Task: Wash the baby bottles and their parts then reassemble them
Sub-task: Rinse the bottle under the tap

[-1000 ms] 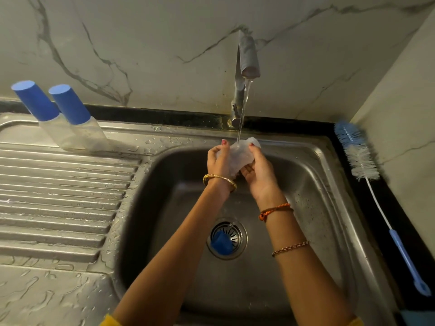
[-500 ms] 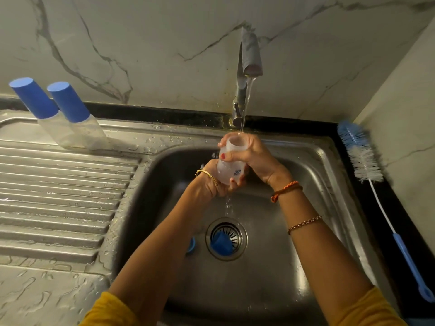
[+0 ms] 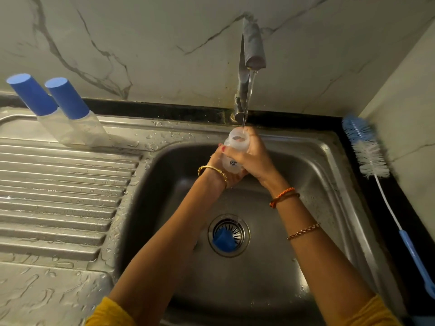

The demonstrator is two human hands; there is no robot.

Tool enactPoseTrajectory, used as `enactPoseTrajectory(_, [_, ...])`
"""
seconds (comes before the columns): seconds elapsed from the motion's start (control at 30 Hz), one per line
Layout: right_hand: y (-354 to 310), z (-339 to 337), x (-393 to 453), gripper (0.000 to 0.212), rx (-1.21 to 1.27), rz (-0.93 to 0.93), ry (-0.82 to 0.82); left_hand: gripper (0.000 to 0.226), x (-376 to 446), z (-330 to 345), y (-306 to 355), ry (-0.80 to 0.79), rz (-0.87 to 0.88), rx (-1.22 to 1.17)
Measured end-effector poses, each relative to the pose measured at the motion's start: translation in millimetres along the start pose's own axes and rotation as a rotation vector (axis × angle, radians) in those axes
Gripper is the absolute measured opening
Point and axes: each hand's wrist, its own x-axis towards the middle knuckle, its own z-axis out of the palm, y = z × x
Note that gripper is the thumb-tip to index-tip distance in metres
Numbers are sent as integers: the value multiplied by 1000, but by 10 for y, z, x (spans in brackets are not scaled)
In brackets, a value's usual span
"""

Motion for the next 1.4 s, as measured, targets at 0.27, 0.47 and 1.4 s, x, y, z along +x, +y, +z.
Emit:
enactPoseTrajectory(0.27, [-10, 47, 54, 47, -266, -209, 297, 58, 108, -192, -6, 218, 58, 206])
enactPoseTrajectory(0.47, [-1, 26, 24, 48, -280, -202, 302, 54, 46, -271, 15, 217, 69, 159])
enactPoseTrajectory(1.4, [-40, 92, -31, 43, -346, -229, 417, 54, 98, -382, 34, 207, 58, 200])
